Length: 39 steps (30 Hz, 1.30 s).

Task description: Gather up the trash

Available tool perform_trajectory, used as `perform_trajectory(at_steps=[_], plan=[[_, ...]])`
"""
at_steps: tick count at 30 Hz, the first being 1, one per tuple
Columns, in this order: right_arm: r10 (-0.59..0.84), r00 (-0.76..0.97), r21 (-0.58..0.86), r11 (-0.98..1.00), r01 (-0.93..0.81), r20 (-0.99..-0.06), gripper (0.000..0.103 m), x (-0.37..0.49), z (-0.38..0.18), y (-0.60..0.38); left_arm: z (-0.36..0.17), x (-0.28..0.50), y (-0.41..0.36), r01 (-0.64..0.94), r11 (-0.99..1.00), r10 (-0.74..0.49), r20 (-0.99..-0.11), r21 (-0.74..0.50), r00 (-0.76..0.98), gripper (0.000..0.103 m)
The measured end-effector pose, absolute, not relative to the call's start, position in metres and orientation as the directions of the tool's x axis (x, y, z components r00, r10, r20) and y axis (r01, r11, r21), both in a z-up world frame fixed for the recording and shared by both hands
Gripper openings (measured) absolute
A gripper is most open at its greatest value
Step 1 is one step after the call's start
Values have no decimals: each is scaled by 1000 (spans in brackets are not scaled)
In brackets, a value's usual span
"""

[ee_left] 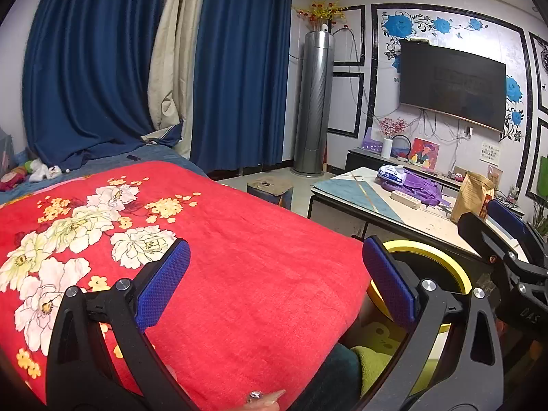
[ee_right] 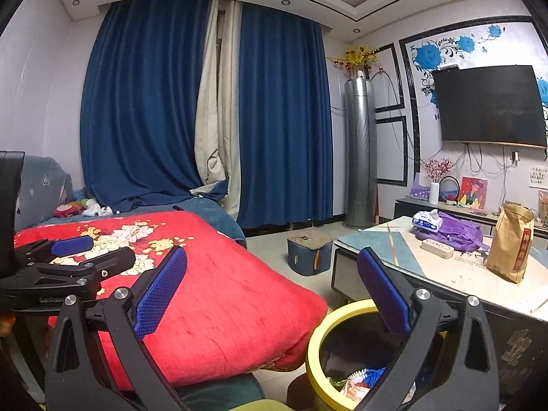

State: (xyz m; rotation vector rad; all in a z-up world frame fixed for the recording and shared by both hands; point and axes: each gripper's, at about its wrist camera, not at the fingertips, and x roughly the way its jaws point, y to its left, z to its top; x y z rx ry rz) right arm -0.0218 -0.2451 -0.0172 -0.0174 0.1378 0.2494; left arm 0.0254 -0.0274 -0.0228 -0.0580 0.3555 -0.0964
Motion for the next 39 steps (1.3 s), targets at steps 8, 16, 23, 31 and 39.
perform_trajectory(at_steps=[8, 16, 23, 31, 39], plan=[[249, 957, 2, 968, -252, -149, 97, -20, -20, -244, -22, 26, -28, 82, 994, -103, -346, -75, 933, 92], [252, 955, 8, 967, -254, -154, 97, -21, -21, -246, -22, 27, -27, 81, 994, -103, -350, -78, 931, 92], [252, 955, 7, 967, -254, -156, 97, -21, -21, -245, -22, 27, -27, 80, 994, -103, -349, -78, 931, 92], [252, 955, 11, 967, -254, -156, 97, -21, -22, -248, -22, 27, -28, 77, 994, -100, -352, -78, 931, 92], [250, 955, 11, 968, -252, -158, 97, -20, -23, -248, -23, 27, -27, 77, 994, -99, -353, -77, 930, 92]])
